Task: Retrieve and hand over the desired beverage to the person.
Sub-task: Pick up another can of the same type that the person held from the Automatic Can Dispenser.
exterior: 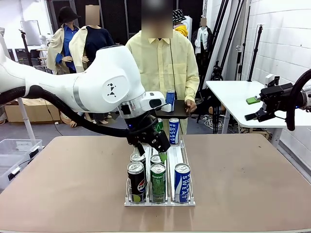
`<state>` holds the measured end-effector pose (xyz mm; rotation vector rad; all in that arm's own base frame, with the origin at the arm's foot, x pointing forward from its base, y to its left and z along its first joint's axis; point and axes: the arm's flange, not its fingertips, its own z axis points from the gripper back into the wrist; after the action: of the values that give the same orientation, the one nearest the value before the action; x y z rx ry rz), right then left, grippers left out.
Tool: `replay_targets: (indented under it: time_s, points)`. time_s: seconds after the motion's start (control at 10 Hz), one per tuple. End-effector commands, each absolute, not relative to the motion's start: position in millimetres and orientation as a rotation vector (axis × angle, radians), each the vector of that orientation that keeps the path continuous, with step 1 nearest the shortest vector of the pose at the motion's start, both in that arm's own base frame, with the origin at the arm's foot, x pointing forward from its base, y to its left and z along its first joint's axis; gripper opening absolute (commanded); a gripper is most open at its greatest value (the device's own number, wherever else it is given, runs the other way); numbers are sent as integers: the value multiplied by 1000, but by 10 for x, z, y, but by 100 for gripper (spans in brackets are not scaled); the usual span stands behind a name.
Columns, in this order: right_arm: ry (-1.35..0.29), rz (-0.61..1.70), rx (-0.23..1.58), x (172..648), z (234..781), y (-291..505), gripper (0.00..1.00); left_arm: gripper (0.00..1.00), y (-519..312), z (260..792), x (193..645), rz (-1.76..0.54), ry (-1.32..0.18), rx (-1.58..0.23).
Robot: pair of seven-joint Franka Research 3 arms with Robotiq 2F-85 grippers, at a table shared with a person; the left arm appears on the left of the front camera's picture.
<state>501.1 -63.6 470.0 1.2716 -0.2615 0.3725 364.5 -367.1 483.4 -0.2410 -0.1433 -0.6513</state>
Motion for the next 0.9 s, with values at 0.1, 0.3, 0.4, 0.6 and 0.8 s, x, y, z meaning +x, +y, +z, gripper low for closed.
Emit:
replay_targets:
  time_s: [0.1, 0.3, 0.4, 0.6, 0.8]
  points:
    - [-260, 373, 1275, 5005, 4709, -634, 100, 100, -3849, 4842, 3681, -634, -100, -195]
    - [-260, 373, 1275, 5005, 4709, -634, 100, 100, -3901, 4809, 3676, -624, -86, -181]
    - [-260, 373, 1275, 5005, 4709, -634, 100, 100, -3943, 4771, 3662, -613, -83, -162]
    - [-260, 373, 1275, 5005, 4709, -634, 100, 100, -4064, 4707, 3640, -619, -57, -145]
    - [-260, 373, 1275, 5005, 4709, -634, 100, 100, -4144, 4636, 3646, -603, -45, -128]
